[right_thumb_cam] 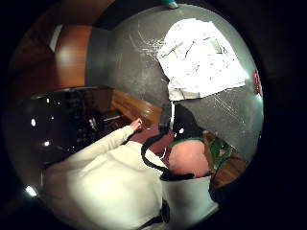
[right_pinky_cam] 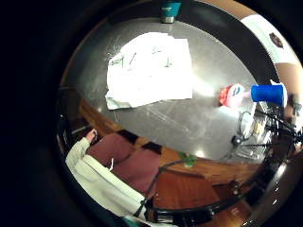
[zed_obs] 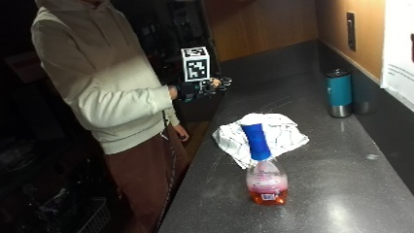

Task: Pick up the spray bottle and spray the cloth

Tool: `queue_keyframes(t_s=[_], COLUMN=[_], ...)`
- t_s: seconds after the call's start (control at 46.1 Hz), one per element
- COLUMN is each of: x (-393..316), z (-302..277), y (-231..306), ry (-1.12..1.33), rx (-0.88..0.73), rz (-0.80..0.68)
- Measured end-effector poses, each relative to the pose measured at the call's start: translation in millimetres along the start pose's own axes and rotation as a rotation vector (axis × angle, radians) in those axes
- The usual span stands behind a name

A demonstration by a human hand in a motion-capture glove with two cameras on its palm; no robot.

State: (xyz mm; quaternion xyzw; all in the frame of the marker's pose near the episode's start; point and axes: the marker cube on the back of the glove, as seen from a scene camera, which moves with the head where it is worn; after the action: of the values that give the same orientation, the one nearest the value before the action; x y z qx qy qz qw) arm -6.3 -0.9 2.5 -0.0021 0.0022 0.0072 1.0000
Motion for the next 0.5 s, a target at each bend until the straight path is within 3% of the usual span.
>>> queue_keyframes(t_s=[0.282,0.499], x=[-4,33], z=[5,-5], y=[9,32], ry=[-0.025,-0.092], rx=[0.084,0.221], rz=[0.043,0.108])
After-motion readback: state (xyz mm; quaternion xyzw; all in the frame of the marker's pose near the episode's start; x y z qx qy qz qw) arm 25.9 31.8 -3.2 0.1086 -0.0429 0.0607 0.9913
